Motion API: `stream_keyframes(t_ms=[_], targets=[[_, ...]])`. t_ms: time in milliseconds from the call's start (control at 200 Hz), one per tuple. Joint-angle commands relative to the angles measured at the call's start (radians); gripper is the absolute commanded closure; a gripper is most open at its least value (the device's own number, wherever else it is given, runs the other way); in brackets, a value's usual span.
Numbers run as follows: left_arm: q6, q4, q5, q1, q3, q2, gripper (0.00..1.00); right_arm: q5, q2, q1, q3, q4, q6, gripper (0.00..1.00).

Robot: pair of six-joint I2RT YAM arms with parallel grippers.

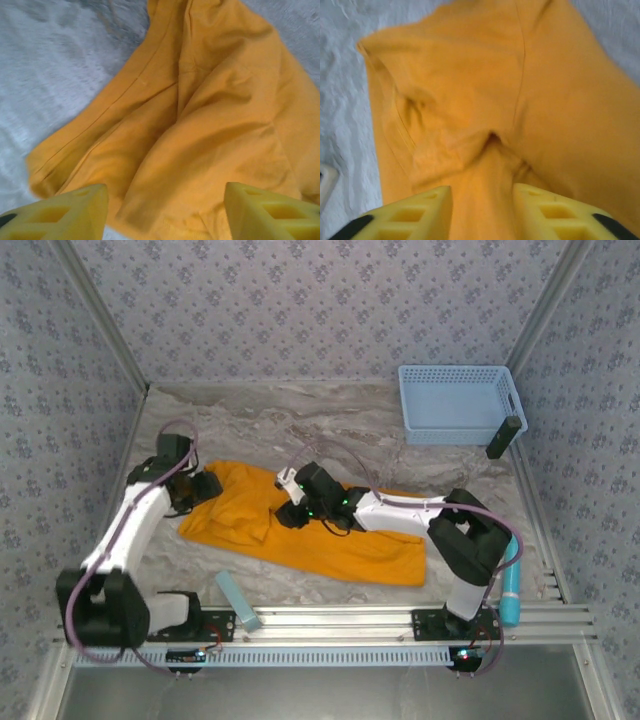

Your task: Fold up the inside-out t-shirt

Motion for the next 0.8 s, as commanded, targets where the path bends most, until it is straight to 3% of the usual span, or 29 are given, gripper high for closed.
stream_keyframes(t_ms=[0, 105, 330, 455, 625, 700, 740, 795], targets=[[0.026, 0.087, 0.059, 0.029, 0.066, 0.136, 0.49, -0.043, 0.074, 0.032, 0.102, -0.002, -0.042, 0.53], [0.05, 0.107, 0.132, 0.067, 0.134, 0.277, 0.58, -0.033, 0.152, 0.076, 0.205, -0.045, -0.101, 0.48], [0.058, 0.126, 0.161, 0.115, 0.266, 0.473, 0.59, -0.013, 0.253, 0.127, 0.26, -0.084, -0.227, 0.46], [0.037, 0.143, 0.224, 0.11, 0.327, 0.571, 0.64, -0.048, 0.304, 0.125, 0.286, -0.118, -0.255, 0.45], [0.039, 0.14, 0.223, 0.086, 0.396, 0.684, 0.69, 0.041, 0.339, 0.132, 0.278, -0.137, -0.261, 0.45], [0.061, 0.111, 0.2, 0.07, 0.426, 0.712, 0.74, 0.056, 0.345, 0.129, 0.272, -0.153, -0.254, 0.53], [0.07, 0.104, 0.185, 0.064, 0.433, 0.717, 0.8, 0.072, 0.342, 0.129, 0.262, -0.151, -0.249, 0.68], [0.081, 0.093, 0.156, 0.061, 0.436, 0.721, 0.98, 0.079, 0.322, 0.127, 0.232, -0.129, -0.237, 0.85]])
